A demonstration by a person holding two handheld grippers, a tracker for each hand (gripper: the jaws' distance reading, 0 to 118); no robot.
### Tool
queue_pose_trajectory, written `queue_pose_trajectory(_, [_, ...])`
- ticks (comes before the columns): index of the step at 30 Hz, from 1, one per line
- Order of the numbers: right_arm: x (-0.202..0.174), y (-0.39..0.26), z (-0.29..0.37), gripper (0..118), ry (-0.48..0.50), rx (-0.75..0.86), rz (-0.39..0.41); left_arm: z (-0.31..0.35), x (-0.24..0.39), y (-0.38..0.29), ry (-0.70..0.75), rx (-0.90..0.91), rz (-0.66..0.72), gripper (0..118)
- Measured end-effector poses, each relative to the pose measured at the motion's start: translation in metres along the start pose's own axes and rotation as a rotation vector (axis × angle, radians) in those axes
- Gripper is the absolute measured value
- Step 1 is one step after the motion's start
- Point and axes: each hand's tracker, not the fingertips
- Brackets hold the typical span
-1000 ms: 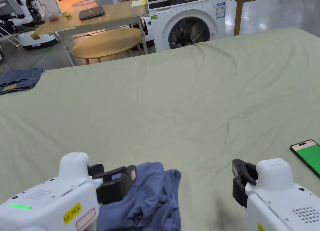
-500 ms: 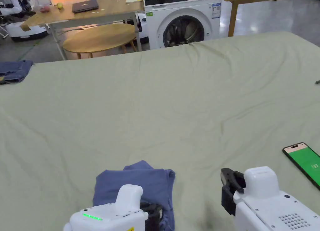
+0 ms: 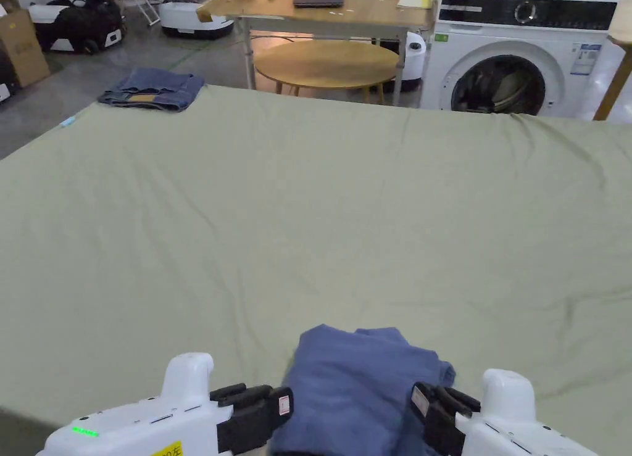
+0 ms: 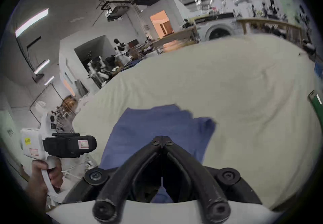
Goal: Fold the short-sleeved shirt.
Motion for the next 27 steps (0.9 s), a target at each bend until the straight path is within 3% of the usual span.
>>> queue_pose_trajectory(1, [0.002, -0.002, -0.006, 0, 0.008, -0.022, -0.009, 0.001, -0.014, -0.003, -0.019, 0.005, 0.038, 56])
queue_pose_trajectory(3, [0.009, -0.007, -0.016, 0, 0.012, -0.064, -0.032, 0.001, -0.032, -0.01, -0.054, 0.013, 0.106, 95])
queue_pose_trajectory(4, [0.013, -0.009, -0.02, 0, -0.008, -0.077, -0.046, -0.003, -0.041, -0.012, -0.079, 0.011, 0.147, 106])
queue_pose_trajectory(5, [0.017, -0.01, -0.022, 0, -0.03, -0.091, -0.056, -0.008, -0.045, -0.013, -0.113, 0.013, 0.199, 107])
queue_pose_trajectory(9, [0.024, -0.009, -0.02, 0, -0.043, -0.09, -0.061, -0.045, -0.067, -0.022, -0.263, -0.044, 0.426, 107])
queue_pose_trajectory(12, [0.023, -0.01, -0.017, 0, -0.041, -0.087, -0.048, -0.079, -0.071, -0.03, -0.507, -0.057, 0.533, 107])
queue_pose_trajectory(14, [0.024, -0.01, -0.016, 0, -0.04, -0.087, -0.044, -0.106, -0.072, -0.034, -0.582, -0.106, 0.606, 104])
queue_pose_trajectory(15, [0.024, -0.01, -0.016, 0, -0.038, -0.086, -0.046, -0.117, -0.072, -0.033, -0.567, -0.1, 0.608, 92])
queue_pose_trajectory(16, [0.024, -0.011, -0.015, 0, -0.036, -0.085, -0.048, -0.119, -0.067, -0.029, -0.545, -0.094, 0.595, 54])
queue_pose_trajectory(17, [0.024, -0.011, -0.014, 0, -0.036, -0.084, -0.048, -0.122, -0.057, -0.028, -0.457, -0.098, 0.582, 34])
queue_pose_trajectory(19, [0.02, -0.009, -0.01, 0, -0.054, -0.077, -0.03, -0.123, -0.05, -0.024, -0.321, -0.092, 0.549, 34])
queue_pose_trajectory(21, [0.021, -0.008, -0.006, 0, -0.046, -0.069, -0.011, -0.113, -0.048, -0.019, -0.366, -0.086, 0.565, 34])
queue_pose_trajectory(24, [0.013, -0.001, 0.004, 0, -0.051, -0.049, 0.049, -0.084, -0.051, 0.004, -0.284, -0.041, 0.435, 34])
queue_pose_trajectory(27, [0.01, 0.004, 0.01, 0, -0.056, -0.04, 0.068, -0.044, -0.086, 0.032, -0.228, 0.018, 0.423, 34])
